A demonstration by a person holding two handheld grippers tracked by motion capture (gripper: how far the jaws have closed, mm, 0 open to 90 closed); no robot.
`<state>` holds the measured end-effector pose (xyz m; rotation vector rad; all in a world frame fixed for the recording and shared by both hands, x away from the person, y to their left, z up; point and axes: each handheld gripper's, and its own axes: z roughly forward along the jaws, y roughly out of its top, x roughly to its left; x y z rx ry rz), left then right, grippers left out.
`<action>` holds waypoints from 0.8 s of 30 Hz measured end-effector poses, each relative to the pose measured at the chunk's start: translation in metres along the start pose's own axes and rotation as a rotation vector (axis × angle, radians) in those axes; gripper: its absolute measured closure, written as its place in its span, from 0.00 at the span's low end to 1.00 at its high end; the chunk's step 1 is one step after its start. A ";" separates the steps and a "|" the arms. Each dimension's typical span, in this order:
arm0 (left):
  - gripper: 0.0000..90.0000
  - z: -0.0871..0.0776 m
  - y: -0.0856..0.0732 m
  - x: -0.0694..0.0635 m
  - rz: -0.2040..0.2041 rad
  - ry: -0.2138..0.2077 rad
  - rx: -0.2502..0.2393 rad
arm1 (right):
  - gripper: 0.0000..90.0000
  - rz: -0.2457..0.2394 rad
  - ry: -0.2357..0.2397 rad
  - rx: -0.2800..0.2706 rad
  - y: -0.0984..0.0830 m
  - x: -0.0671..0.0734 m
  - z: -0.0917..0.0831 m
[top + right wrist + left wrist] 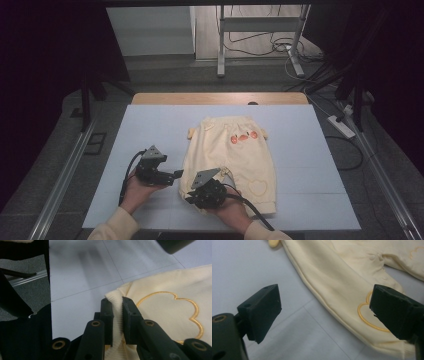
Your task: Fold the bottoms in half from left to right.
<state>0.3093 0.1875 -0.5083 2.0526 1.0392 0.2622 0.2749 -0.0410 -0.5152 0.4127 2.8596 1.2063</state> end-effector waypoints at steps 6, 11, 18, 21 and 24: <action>0.12 0.007 0.010 0.003 0.011 -0.001 0.007 | 0.88 0.005 0.002 -0.002 0.000 0.000 -0.001; 0.12 0.014 0.019 0.006 -0.001 -0.007 0.004 | 0.88 0.004 0.003 -0.004 0.000 0.000 -0.001; 0.12 0.026 0.035 0.010 -0.007 -0.013 0.007 | 0.88 0.009 0.012 -0.002 0.000 -0.001 -0.002; 0.13 0.032 0.042 0.011 -0.001 -0.013 0.010 | 0.88 0.006 0.014 -0.002 0.000 -0.002 -0.003; 0.14 0.036 0.046 0.013 -0.005 -0.014 0.016 | 0.88 0.006 0.014 -0.006 0.000 -0.002 -0.004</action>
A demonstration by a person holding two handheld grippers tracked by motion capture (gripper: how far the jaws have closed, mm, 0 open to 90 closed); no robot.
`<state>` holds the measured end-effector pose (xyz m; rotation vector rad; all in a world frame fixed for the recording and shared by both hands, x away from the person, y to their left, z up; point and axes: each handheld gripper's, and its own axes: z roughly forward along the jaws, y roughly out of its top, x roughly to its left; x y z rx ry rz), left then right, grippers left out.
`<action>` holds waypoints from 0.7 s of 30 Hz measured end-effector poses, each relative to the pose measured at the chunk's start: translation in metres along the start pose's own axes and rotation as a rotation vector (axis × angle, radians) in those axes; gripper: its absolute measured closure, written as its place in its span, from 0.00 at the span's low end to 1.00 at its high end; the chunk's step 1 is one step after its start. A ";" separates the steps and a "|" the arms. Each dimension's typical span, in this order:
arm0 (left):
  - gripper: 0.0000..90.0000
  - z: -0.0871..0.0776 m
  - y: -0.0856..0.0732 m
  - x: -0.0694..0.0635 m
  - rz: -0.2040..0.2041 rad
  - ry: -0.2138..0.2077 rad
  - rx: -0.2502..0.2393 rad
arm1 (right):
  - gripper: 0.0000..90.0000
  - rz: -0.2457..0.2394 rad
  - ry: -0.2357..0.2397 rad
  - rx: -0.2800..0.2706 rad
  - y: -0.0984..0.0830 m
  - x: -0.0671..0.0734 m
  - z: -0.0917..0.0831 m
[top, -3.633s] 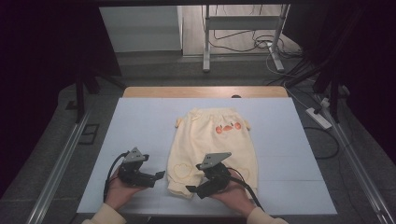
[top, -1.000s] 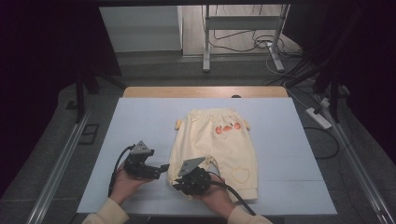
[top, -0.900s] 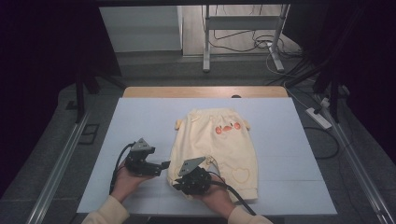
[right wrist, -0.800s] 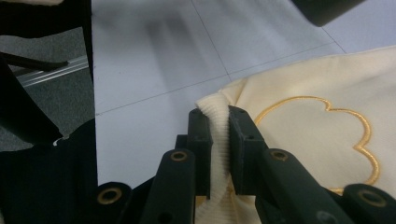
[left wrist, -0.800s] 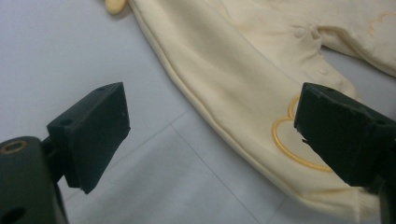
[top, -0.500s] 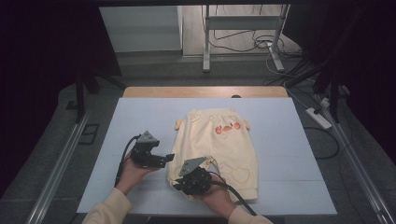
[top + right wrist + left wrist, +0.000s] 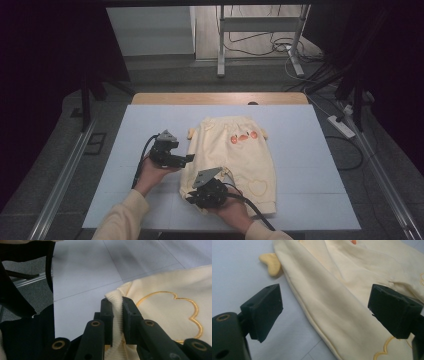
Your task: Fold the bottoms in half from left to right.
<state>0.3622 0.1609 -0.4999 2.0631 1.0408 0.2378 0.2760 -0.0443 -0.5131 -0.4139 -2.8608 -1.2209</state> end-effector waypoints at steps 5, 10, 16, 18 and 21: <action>0.14 0.005 0.007 0.003 -0.004 -0.001 -0.003 | 0.88 -0.004 -0.003 0.002 0.000 0.000 0.000; 0.15 0.011 0.013 0.008 -0.006 -0.004 0.004 | 0.88 -0.002 -0.001 0.002 0.000 0.000 -0.001; 0.16 0.018 0.021 0.013 -0.014 -0.009 0.002 | 0.88 0.002 0.003 0.000 0.000 0.000 -0.001; 0.16 0.022 0.023 0.014 -0.015 -0.008 0.012 | 0.88 0.001 0.003 0.001 0.000 0.000 -0.001; 0.17 0.028 0.025 0.015 -0.014 -0.010 0.024 | 0.88 -0.003 0.003 0.004 0.000 0.000 -0.001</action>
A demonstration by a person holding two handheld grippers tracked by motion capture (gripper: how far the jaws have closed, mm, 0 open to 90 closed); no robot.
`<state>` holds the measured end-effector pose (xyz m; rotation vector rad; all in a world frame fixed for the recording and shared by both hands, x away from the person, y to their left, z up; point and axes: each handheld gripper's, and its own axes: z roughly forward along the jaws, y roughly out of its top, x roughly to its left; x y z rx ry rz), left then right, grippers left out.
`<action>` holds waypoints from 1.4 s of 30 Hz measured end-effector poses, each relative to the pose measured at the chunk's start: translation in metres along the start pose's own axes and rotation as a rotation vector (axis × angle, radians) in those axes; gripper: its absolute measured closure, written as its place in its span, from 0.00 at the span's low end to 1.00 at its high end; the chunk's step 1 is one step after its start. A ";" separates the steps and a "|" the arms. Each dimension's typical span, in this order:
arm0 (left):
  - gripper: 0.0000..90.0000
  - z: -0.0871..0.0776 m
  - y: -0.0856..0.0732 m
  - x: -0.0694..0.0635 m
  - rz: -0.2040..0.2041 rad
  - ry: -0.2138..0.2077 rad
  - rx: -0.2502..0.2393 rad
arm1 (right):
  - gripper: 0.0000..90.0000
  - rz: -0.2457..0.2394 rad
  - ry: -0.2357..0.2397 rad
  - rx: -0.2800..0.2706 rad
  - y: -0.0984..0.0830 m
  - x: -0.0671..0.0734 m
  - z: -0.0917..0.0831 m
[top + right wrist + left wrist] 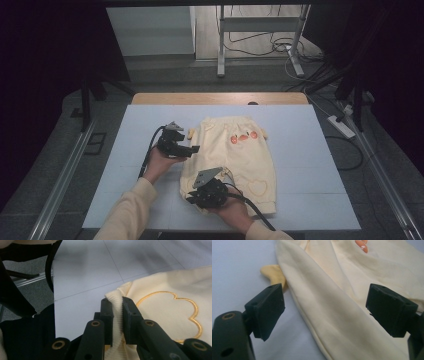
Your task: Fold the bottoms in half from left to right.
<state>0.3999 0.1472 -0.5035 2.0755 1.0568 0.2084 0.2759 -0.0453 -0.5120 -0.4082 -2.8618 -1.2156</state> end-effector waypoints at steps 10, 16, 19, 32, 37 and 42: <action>0.18 0.013 0.009 0.007 -0.005 0.007 0.015 | 0.88 -0.003 -0.005 0.000 0.000 0.001 -0.001; 0.23 0.021 0.014 0.012 0.012 0.046 0.025 | 0.88 -0.002 -0.003 -0.006 0.001 0.000 -0.001; 0.23 0.025 0.018 0.017 -0.005 0.045 0.014 | 0.88 -0.005 -0.003 -0.012 0.001 0.000 -0.003; 0.24 0.032 0.018 0.031 -0.022 0.060 0.039 | 0.88 -0.010 -0.005 -0.006 0.000 0.001 -0.001; 0.24 0.035 0.016 0.034 -0.034 0.044 0.046 | 0.88 -0.008 -0.002 -0.006 0.000 0.000 -0.002; 0.25 0.039 0.018 0.035 -0.025 0.038 0.059 | 0.88 -0.007 -0.003 -0.005 0.000 0.000 -0.002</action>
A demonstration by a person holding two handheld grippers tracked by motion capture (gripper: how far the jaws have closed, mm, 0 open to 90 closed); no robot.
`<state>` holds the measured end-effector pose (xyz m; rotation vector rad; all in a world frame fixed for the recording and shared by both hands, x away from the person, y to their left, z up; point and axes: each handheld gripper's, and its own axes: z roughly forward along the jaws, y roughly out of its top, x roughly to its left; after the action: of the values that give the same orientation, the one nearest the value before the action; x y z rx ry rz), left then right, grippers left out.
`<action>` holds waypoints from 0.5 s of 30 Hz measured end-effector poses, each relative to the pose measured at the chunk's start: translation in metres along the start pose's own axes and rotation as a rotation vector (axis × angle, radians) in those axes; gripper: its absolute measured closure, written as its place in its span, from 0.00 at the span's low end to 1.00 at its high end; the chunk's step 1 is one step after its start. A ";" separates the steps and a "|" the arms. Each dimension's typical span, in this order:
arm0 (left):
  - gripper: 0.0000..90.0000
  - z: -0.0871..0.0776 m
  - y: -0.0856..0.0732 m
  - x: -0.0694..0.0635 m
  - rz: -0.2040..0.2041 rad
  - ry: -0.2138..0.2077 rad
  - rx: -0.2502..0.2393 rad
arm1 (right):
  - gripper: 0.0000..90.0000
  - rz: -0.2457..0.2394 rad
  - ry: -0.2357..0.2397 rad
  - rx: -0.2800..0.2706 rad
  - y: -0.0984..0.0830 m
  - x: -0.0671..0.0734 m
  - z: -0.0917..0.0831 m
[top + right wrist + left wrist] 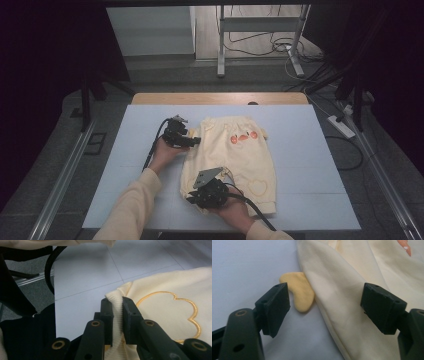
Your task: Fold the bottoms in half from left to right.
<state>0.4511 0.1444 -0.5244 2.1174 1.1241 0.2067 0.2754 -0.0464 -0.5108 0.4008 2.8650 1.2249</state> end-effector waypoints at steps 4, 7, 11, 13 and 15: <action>0.25 0.002 0.002 0.000 0.002 -0.005 0.005 | 0.88 0.001 0.000 0.003 0.000 0.000 0.000; 0.25 0.005 0.002 0.001 0.000 -0.007 0.018 | 0.88 -0.001 0.002 0.005 0.000 0.000 0.001; 0.25 0.008 0.002 0.000 0.001 -0.011 0.039 | 0.88 0.001 0.003 0.003 -0.001 0.000 0.001; 0.25 0.009 0.001 -0.001 -0.001 -0.015 0.052 | 0.88 0.001 0.003 0.003 -0.001 0.000 0.001; 0.25 0.012 0.000 0.000 -0.003 -0.020 0.071 | 0.88 -0.001 0.003 0.004 -0.001 0.000 0.001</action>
<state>0.4562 0.1380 -0.5328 2.1755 1.1382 0.1464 0.2755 -0.0462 -0.5122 0.3976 2.8701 1.2215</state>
